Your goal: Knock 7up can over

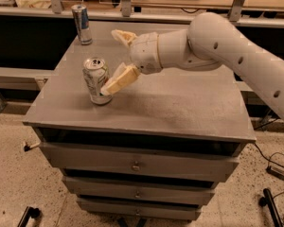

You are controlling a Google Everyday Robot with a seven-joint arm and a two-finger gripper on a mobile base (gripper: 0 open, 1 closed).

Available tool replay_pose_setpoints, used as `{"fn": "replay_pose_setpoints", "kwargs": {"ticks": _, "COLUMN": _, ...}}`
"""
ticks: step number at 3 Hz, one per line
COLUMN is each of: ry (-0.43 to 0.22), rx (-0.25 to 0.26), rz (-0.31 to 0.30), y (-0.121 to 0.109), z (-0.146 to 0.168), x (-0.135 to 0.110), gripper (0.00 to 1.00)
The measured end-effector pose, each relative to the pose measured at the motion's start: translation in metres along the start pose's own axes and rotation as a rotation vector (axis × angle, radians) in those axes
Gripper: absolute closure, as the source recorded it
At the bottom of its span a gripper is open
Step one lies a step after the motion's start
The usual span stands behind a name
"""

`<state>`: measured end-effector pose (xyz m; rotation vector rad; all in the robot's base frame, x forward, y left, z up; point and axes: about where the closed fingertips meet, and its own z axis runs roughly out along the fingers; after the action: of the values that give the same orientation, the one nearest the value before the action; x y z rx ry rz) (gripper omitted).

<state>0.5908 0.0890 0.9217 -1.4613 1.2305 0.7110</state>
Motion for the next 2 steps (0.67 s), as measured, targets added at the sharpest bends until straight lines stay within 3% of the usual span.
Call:
{"fn": "replay_pose_setpoints", "kwargs": {"ticks": 1, "ry": -0.001, "rx": -0.002, "rz": 0.014, "y": 0.0, "z": 0.004, "x": 0.001, "gripper": 0.0}}
{"fn": "replay_pose_setpoints", "kwargs": {"ticks": 2, "ry": -0.026, "rx": -0.077, "rz": 0.143, "y": 0.015, "z": 0.021, "x": 0.021, "gripper": 0.0}}
